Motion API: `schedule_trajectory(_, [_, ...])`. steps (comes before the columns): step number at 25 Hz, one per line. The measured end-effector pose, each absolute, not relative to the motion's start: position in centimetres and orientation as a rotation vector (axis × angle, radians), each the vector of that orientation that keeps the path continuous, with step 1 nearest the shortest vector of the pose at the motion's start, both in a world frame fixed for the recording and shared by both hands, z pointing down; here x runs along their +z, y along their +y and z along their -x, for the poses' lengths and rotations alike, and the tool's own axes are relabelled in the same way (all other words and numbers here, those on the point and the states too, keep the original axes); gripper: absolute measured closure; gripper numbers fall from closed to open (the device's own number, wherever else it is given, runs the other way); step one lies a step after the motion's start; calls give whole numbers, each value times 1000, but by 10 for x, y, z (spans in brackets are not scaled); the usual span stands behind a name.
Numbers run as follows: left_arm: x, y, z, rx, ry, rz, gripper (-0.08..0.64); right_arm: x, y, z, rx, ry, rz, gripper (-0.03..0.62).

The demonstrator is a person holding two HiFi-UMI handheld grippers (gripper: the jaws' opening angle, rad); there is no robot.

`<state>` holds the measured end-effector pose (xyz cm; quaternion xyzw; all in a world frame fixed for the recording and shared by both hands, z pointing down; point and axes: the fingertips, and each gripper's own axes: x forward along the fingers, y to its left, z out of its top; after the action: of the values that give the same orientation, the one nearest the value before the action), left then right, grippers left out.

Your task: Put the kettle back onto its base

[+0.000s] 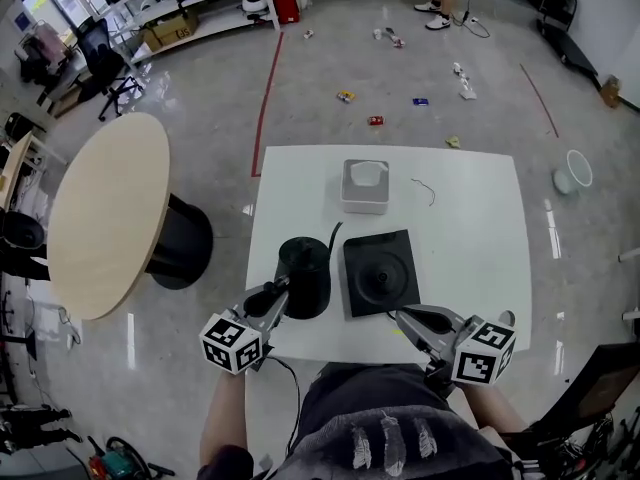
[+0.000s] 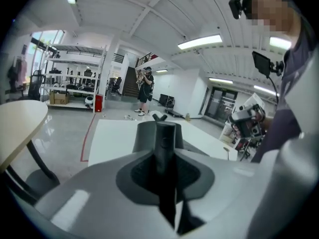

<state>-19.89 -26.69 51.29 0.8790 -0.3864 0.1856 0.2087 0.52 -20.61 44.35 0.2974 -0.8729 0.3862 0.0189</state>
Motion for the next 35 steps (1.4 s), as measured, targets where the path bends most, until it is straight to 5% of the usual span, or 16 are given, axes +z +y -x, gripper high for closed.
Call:
schedule_trajectory(15, [457, -291, 111, 281, -945, -2592, 505, 444, -198, -33, 1201, -2736, -980, 593])
schedule_trajectory(35, [497, -301, 16, 264, -743, -2642, 503, 454, -178, -80, 1219, -2630, -1108, 594])
